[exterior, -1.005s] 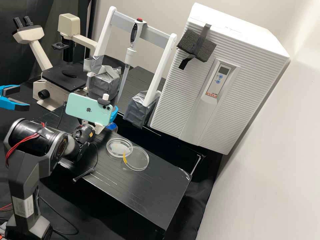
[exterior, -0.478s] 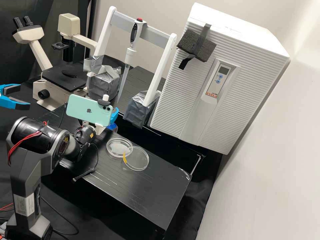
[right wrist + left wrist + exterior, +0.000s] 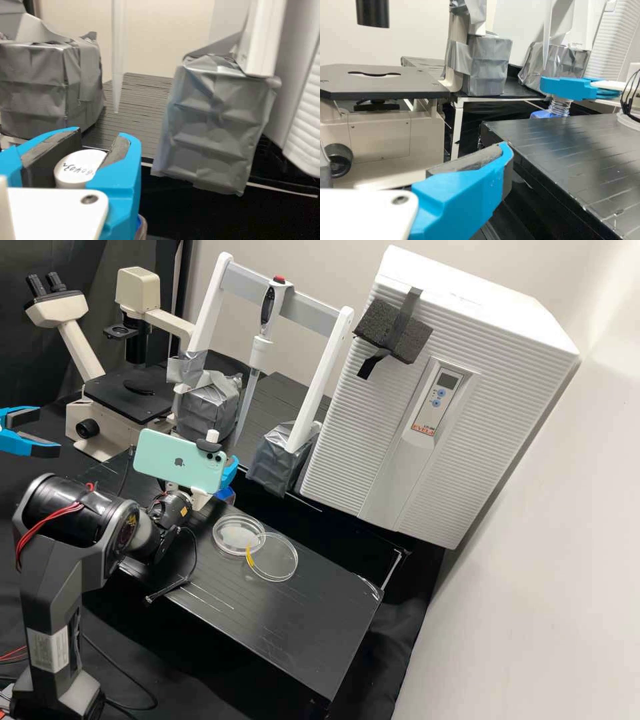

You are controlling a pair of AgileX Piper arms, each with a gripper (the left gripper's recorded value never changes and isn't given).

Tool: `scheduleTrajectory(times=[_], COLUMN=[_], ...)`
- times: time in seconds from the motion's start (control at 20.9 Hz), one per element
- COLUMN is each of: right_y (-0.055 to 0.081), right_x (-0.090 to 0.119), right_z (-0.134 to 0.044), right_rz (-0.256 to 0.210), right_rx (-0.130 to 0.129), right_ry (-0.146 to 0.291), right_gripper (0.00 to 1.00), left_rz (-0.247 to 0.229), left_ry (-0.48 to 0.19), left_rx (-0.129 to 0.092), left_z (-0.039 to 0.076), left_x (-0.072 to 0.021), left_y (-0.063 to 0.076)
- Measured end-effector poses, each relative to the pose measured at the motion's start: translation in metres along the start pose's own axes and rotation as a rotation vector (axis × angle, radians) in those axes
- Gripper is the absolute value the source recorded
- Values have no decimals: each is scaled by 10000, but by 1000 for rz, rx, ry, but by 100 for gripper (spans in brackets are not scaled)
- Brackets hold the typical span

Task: Close the bottle

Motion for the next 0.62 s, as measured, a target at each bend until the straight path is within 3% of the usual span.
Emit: scheduleTrajectory(times=[0.53, 0.57, 0.62], right_y=[-54, -59, -57], right_x=[-56, -56, -56], right_z=[31, 26, 29], right_rz=[-9, -9, -8], right_rx=[3, 5, 6], right_ry=[-8, -7, -9], right_gripper=[0, 100, 100], left_rz=[-3, -3, -3], left_ry=[1, 1, 1], left_rx=[0, 0, 0], left_z=[-10, -10, -10], left_x=[11, 11, 11], left_y=[-6, -6, -6])
